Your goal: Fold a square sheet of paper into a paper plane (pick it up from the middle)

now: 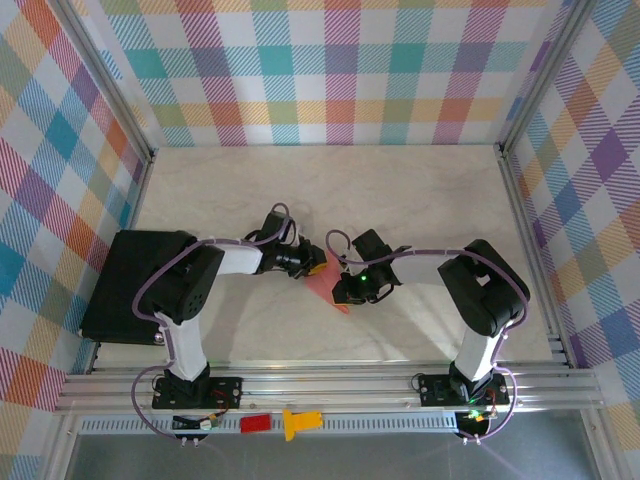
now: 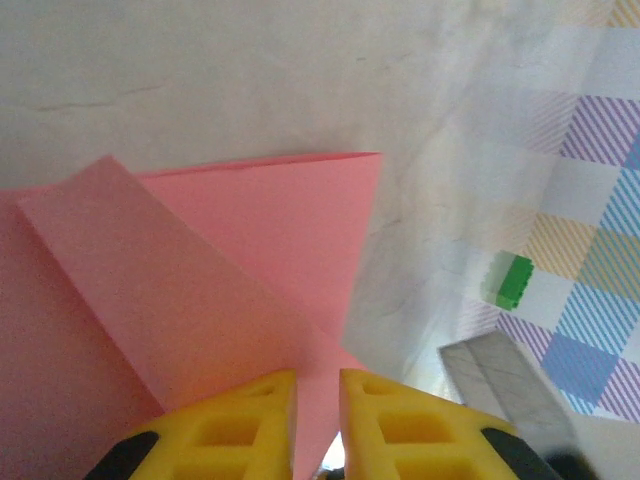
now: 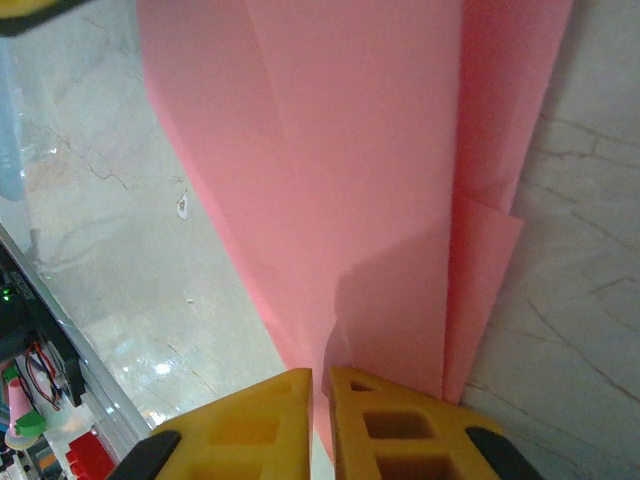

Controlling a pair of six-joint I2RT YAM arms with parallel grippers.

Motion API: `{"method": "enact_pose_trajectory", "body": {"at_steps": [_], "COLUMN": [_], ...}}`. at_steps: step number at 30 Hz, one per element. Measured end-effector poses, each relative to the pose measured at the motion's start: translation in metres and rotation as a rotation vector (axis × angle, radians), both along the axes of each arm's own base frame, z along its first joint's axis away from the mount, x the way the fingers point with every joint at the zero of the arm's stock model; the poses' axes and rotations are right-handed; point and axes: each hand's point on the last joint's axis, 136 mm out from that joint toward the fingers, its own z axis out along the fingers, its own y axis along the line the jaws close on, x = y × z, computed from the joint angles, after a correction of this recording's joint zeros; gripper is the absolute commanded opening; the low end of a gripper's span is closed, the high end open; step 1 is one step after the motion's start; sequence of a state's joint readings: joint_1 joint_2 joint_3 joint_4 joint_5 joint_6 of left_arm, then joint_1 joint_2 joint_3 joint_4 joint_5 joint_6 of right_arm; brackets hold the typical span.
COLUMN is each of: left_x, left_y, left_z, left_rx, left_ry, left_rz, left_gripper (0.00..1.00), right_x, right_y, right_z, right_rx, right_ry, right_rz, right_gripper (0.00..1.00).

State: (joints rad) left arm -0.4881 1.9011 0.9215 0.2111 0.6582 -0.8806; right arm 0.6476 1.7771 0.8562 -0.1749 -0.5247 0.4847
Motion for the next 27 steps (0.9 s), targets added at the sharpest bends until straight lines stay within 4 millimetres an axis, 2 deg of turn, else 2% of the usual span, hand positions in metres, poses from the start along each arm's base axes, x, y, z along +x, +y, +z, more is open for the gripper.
{"method": "enact_pose_trajectory", "body": {"at_steps": [2, 8, 11, 15, 21, 27], "left_x": [-0.001, 0.0, 0.0, 0.0, 0.0, 0.001], "left_y": [0.0, 0.0, 0.0, 0.001, 0.001, 0.002], "left_z": [-0.006, -0.006, -0.007, -0.008, -0.008, -0.009], "left_rx": [0.006, 0.007, 0.009, 0.013, 0.018, 0.029], "left_ry": [0.013, 0.01, 0.009, 0.01, 0.01, 0.015], "left_rz": [0.0, -0.006, -0.007, -0.005, -0.001, 0.005], "left_gripper": [0.18, 0.18, 0.18, 0.18, 0.17, 0.16], "right_x": [0.0, 0.002, 0.009, 0.02, 0.031, 0.038], "right_y": [0.0, 0.001, 0.002, 0.005, 0.006, 0.009], "right_z": [0.0, 0.007, 0.025, 0.048, 0.035, 0.025], "right_rx": [0.001, 0.005, 0.023, 0.061, 0.015, -0.021], "right_ry": [0.001, 0.003, -0.027, -0.073, -0.047, -0.035], "right_rz": [-0.001, -0.029, -0.07, -0.129, -0.188, -0.21], "right_gripper": [0.13, 0.17, 0.25, 0.22, 0.12, 0.09]}}
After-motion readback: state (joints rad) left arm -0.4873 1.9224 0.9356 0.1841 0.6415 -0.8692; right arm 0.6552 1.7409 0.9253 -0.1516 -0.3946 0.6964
